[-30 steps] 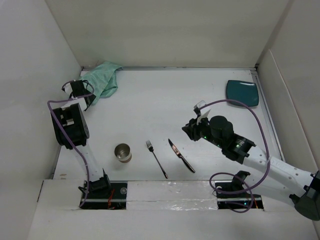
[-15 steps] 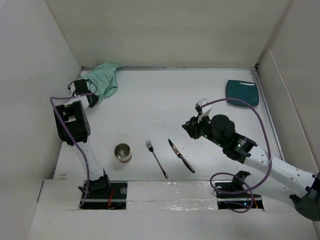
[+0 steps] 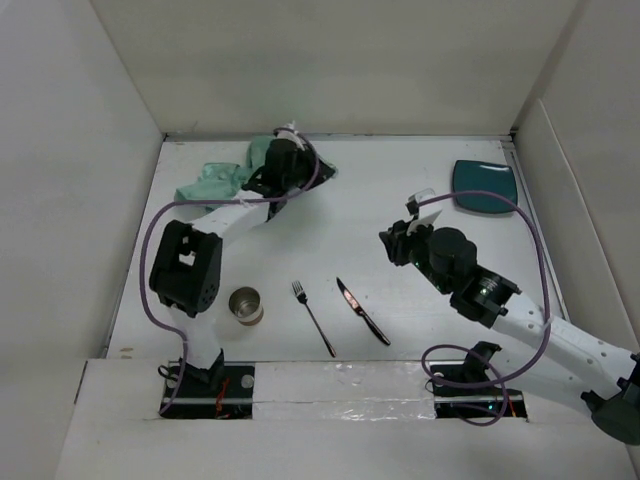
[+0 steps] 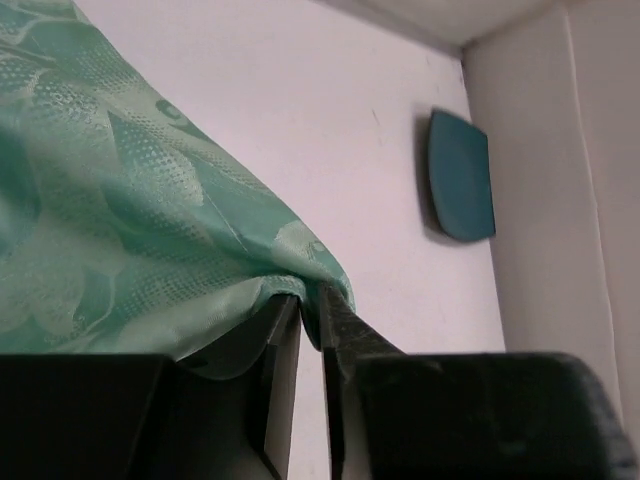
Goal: Set the dinner table for one person
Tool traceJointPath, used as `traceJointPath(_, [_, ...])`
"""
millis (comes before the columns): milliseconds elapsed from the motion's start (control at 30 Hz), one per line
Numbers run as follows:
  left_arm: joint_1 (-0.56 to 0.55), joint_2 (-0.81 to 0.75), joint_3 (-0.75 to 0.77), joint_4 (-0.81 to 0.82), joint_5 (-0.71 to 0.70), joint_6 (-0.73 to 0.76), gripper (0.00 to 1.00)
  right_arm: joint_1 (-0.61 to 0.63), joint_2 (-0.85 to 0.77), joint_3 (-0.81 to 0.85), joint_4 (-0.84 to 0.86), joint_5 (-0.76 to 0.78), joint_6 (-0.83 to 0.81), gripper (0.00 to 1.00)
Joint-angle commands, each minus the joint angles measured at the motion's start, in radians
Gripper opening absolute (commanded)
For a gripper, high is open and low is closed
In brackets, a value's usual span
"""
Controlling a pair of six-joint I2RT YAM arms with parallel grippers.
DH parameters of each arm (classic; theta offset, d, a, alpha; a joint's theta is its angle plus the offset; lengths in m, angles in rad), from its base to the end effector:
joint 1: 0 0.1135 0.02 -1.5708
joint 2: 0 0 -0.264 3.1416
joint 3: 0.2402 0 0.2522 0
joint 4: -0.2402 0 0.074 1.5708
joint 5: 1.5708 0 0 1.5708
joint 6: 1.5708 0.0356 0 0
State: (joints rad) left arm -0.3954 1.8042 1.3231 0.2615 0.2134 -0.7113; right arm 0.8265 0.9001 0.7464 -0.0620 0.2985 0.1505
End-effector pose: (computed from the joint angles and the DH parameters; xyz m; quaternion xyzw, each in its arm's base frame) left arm 0.3959 -0.1734 0.2865 -0.0563 0.7767 -0.3975 0.4853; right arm 0.1518 0.1494 0.3190 -0.1675 0.7578 0.1886 0.6018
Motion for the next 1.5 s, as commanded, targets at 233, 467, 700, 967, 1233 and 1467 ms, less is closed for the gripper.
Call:
traceJointPath(233, [-0.270, 0.259, 0.116, 0.059, 0.084, -0.068, 0.47, -0.052, -0.044, -0.032, 0.021, 0.206, 0.106, 0.33])
traceJointPath(467, [-0.208, -0.130, -0.109, 0.100, -0.201, -0.053, 0.48, -0.118, 0.051, -0.070, 0.099, 0.142, 0.158, 0.00])
traceJointPath(700, [0.033, -0.566, -0.542, 0.104, -0.477, -0.238, 0.59, -0.196, 0.337, -0.006, 0.258, 0.059, 0.237, 0.35])
traceJointPath(967, [0.467, -0.689, -0.883, 0.139, -0.247, -0.427, 0.73, -0.314, 0.680, 0.142, 0.310, -0.128, 0.418, 0.61])
traceJointPath(1233, [0.542, -0.432, -0.835, 0.204, -0.272, -0.503, 0.82, -0.345, 0.824, 0.208, 0.306, -0.148, 0.578, 0.63])
traceJointPath(1467, [0.584, -0.264, -0.743, 0.220, -0.261, -0.517, 0.82, -0.345, 0.902, 0.246, 0.300, -0.176, 0.649, 0.64])
